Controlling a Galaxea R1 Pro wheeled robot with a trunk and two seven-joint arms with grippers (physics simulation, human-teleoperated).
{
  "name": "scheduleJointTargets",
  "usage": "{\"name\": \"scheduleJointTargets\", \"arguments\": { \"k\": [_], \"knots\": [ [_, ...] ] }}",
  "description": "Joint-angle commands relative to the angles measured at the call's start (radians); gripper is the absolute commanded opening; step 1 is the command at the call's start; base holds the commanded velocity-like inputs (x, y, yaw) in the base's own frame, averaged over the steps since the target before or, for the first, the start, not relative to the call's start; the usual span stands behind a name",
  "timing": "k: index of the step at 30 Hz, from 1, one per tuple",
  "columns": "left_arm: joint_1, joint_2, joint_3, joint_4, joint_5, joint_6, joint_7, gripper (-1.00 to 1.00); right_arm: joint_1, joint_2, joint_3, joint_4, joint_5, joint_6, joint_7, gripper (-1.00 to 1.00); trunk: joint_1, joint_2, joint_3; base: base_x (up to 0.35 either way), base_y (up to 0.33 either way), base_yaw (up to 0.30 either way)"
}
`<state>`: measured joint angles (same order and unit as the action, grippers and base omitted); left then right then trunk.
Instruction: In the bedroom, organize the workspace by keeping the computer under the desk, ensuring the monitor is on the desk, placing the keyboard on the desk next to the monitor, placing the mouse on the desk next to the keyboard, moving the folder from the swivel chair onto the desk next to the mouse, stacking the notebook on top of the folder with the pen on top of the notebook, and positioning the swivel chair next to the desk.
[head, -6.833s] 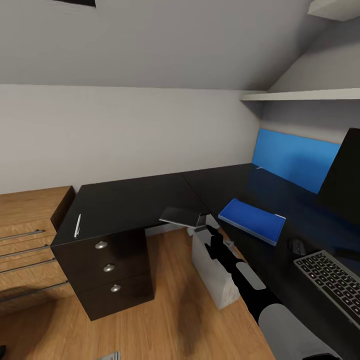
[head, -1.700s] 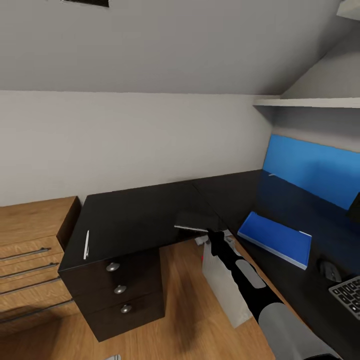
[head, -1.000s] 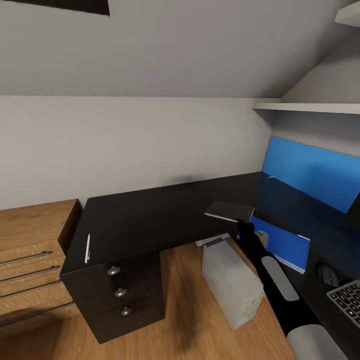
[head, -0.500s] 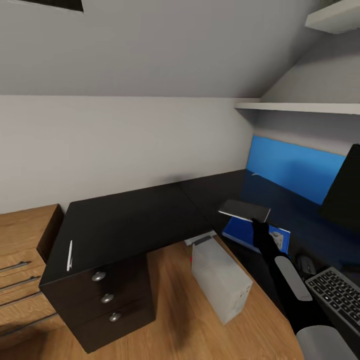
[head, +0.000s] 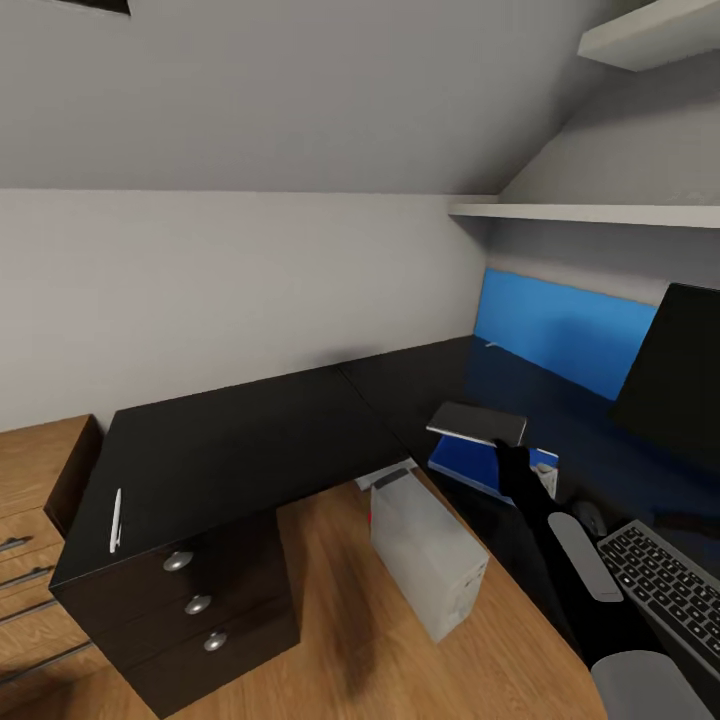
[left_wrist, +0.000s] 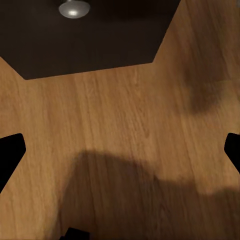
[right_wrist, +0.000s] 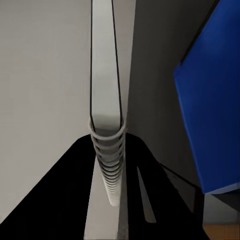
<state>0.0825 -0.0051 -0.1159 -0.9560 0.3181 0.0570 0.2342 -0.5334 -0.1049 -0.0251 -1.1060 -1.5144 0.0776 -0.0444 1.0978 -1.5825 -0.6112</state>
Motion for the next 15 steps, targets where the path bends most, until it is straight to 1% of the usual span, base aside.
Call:
{"name": "scheduleJointTargets", "arguments": {
  "k": [1,9,12,15],
  "knots": [
    [0.000,0.000,-0.002,-0.003,0.007,0.004,0.007,1.00,0.000,0.000,-0.002,-0.002,-0.007,0.006,-0.007,-1.00,0.000,-0.001,-0.001,0.000,0.000,-0.003],
    [0.000,0.000,-0.002,-0.003,0.007,0.005,0.006,1.00,0.000,-0.004,-0.005,-0.014,-0.002,0.011,-0.032,-1.00,0.000,-0.001,-0.001,0.000,-0.001,-0.001],
    [0.000,0.000,-0.003,-0.002,0.007,0.005,0.006,1.00,0.000,-0.005,-0.006,-0.016,-0.002,0.011,-0.038,-1.00,0.000,-0.001,-0.001,0.000,-0.115,0.000],
    [0.000,0.002,-0.002,-0.003,0.007,0.004,0.007,1.00,0.000,-0.004,-0.007,-0.016,-0.001,0.011,-0.081,-1.00,0.000,-0.001,-0.001,0.000,-0.145,0.000]
  ]
}}
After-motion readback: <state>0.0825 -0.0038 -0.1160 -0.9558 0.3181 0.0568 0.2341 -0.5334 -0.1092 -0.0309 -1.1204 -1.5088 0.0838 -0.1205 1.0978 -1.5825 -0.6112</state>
